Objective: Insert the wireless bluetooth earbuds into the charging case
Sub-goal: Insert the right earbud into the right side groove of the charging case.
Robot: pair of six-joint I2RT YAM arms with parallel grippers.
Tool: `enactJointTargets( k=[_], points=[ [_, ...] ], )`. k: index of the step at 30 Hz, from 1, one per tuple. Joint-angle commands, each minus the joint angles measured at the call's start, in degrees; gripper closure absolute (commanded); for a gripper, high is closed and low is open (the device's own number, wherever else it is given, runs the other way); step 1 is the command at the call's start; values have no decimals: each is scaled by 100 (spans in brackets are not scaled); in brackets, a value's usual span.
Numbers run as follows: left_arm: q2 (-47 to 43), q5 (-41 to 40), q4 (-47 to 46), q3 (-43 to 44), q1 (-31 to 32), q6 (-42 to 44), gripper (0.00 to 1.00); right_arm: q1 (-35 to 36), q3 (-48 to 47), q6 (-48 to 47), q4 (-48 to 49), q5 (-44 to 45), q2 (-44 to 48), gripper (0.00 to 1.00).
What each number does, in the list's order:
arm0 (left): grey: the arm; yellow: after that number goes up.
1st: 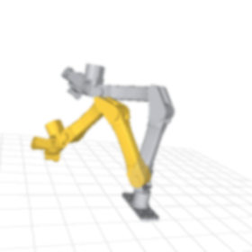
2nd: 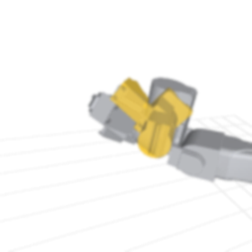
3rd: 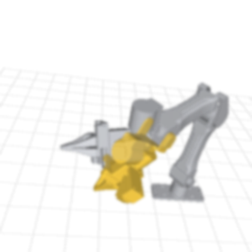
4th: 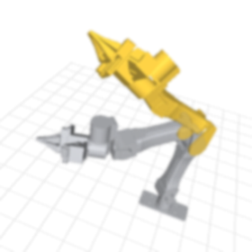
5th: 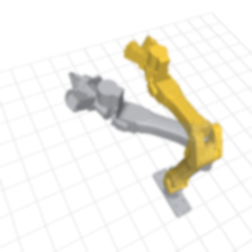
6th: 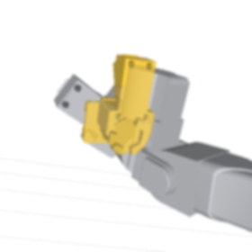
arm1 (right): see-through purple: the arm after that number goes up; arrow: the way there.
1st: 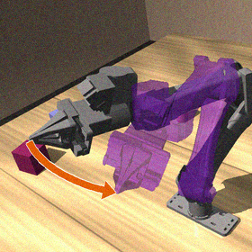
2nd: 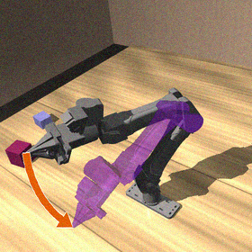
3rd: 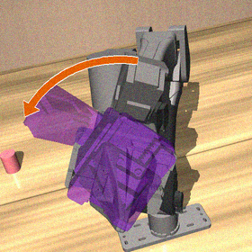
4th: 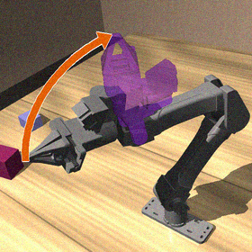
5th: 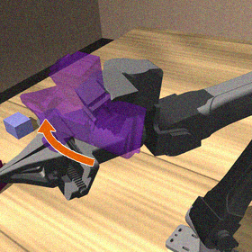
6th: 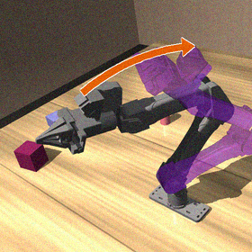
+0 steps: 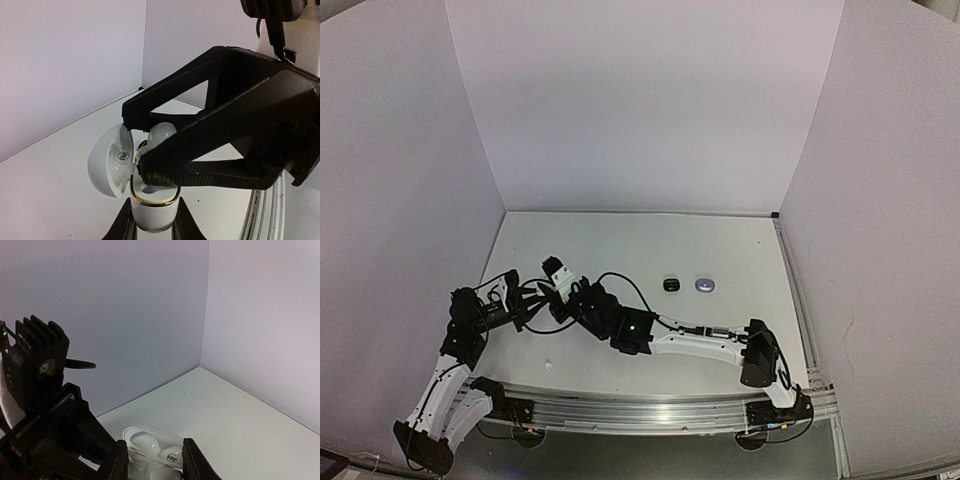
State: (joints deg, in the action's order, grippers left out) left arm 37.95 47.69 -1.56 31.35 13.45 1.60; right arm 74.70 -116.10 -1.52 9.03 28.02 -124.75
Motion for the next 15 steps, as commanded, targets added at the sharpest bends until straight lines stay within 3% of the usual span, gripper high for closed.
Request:
enactJointTargets(
  k=[1,15],
  points=[
    [-31,161,-252,109,16,-107,100,45,-306,19,2,-54,0,64],
    [-60,151,-245,82,15,-108,100,34,-297,17,5,-440,339,59]
  ],
)
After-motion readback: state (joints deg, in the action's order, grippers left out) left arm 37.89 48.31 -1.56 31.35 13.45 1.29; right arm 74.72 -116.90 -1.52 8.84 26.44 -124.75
